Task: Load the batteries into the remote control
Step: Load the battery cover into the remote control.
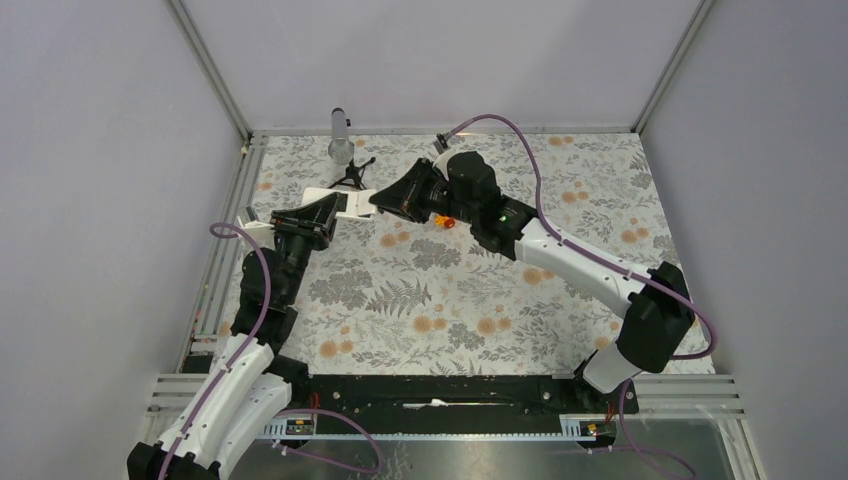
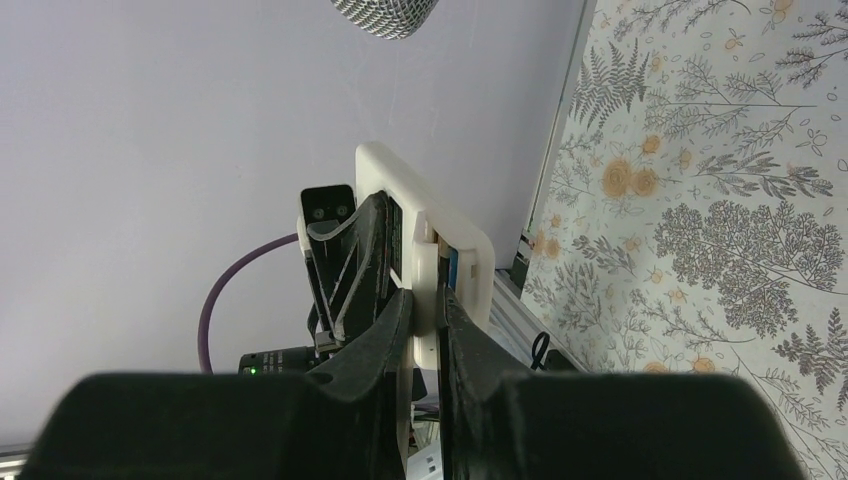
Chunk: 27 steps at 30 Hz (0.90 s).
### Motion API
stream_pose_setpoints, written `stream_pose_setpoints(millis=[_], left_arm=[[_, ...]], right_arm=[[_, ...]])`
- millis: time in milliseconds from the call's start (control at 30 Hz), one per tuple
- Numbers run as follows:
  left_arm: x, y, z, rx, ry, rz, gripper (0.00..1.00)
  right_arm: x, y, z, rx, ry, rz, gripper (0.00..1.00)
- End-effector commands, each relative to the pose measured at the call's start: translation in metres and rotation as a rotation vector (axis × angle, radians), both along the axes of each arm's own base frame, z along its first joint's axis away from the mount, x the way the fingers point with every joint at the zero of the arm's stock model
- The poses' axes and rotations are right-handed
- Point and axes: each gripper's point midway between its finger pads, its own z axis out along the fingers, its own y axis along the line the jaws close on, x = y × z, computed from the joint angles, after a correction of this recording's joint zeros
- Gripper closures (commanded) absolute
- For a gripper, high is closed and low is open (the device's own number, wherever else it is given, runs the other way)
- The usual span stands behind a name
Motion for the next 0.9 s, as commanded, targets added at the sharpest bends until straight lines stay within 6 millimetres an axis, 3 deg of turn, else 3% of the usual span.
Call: stream_pose_setpoints(millis=[0,367,633,867], left_arm=[[-0.022,-0.002,0.07,-0.102,-0.227,-0.054,1.0],[-0.022,-0.007,0.066,-0.12,-0.212,-0.083,1.0],[-0.025,-0.007,0.069,-0.134,-0.22,-0.091,1.0],[-0.027,-0.003,0.073,-0.201,-0.205,-0.096,1.0]], right_arm=[[-0.011,-0.001,-0.019,-0.094,0.008,0.004,1.0],[-0.021,0.002,-0.007,-0.046,-0.059,0.068,1.0],[-0.018,0.007,-0.019,-0.061,-0.002,0.066,1.0],[-0.012,0.003,-0.026,-0.102,0.016,0.025,0.94]])
